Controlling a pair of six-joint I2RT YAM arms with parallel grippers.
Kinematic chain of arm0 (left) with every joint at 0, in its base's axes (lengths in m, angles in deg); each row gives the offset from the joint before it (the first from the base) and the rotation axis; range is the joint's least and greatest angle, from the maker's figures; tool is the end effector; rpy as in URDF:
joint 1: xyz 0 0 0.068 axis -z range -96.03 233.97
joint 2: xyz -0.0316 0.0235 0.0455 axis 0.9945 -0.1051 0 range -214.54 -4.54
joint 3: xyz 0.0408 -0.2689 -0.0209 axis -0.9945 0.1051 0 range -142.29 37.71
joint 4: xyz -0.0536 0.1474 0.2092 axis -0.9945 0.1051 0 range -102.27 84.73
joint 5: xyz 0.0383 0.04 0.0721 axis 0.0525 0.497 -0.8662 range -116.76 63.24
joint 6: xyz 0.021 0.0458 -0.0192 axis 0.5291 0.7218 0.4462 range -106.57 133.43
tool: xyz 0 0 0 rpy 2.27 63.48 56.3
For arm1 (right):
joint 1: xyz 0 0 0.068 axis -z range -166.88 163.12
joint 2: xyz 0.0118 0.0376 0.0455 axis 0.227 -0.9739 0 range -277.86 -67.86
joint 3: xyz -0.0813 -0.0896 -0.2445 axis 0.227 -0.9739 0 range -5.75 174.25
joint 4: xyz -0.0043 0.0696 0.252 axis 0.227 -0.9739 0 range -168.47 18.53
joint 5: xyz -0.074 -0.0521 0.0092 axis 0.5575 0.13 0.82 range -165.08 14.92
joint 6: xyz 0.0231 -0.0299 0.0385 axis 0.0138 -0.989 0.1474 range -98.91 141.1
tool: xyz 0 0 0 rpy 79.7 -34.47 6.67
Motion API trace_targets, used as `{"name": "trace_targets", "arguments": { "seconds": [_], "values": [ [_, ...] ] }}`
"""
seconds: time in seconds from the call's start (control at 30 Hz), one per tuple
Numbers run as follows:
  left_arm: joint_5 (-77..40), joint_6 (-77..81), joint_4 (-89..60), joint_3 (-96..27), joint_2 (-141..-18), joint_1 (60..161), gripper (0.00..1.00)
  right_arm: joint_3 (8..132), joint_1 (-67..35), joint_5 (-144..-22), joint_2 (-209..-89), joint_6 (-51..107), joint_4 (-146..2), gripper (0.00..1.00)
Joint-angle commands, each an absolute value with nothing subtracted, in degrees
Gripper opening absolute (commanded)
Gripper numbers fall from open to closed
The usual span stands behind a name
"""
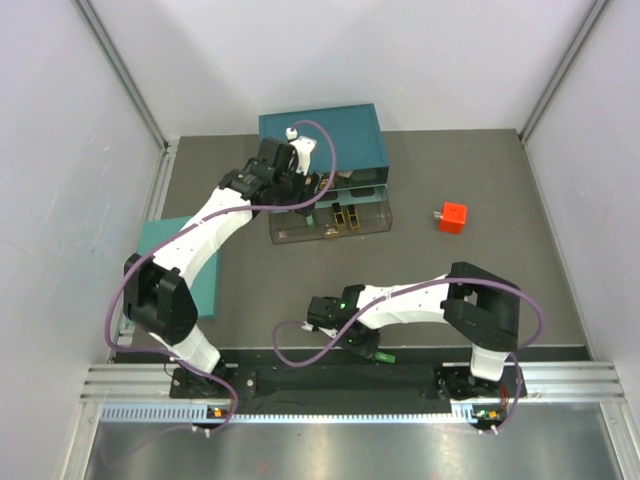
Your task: Organize the makeup
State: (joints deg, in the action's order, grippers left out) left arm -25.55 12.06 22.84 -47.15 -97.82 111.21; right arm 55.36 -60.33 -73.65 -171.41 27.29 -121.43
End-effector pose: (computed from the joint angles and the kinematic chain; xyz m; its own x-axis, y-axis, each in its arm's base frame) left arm 0.3248 -0.1682 0.3252 -0.6234 0.2941 -0.7245 0.4565 0.8892 -0.0318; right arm 0.0859 0.2859 0.1395 -0.3865 -0.9215 0.0389 -0.9222 0.3855 -0.0293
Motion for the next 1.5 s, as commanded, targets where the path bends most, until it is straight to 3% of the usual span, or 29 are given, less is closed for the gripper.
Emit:
{"name": "trace_targets", "arguments": {
  "seconds": [0.0,0.27,0.63,1.0,1.27,1.47],
  "values": [
    [-25.53,11.58,22.36,-49.3,-97.62,110.86,0.8,58.14,-59.74,-76.92,-165.18,30.77,-119.28,0.0],
    [-26.32,11.5,21.3,-49.47,-98.49,110.16,0.8,66.32,-58.43,-78.95,-157.87,26.64,-122.27,0.0],
    [-30.36,10.79,20.95,-51.32,-99.73,108.31,0.8,75.55,-43.31,-69.28,-154.25,24.09,-112.35,0.0],
    [-31.77,11.23,22.62,-55.54,-98.5,106.2,0.81,87.23,-30.92,-65.59,-169.17,22.94,-100.92,0.0],
    [-31.68,12.37,24.2,-55.01,-98.06,104.97,0.81,99.09,-27.57,-67.08,-182.11,21.53,-100.91,0.0],
    [-30.72,12.2,23.68,-55.19,-97.62,104.62,0.81,99.64,-27.31,-67.88,-185.28,20.48,-101.09,0.05]
  ]
}}
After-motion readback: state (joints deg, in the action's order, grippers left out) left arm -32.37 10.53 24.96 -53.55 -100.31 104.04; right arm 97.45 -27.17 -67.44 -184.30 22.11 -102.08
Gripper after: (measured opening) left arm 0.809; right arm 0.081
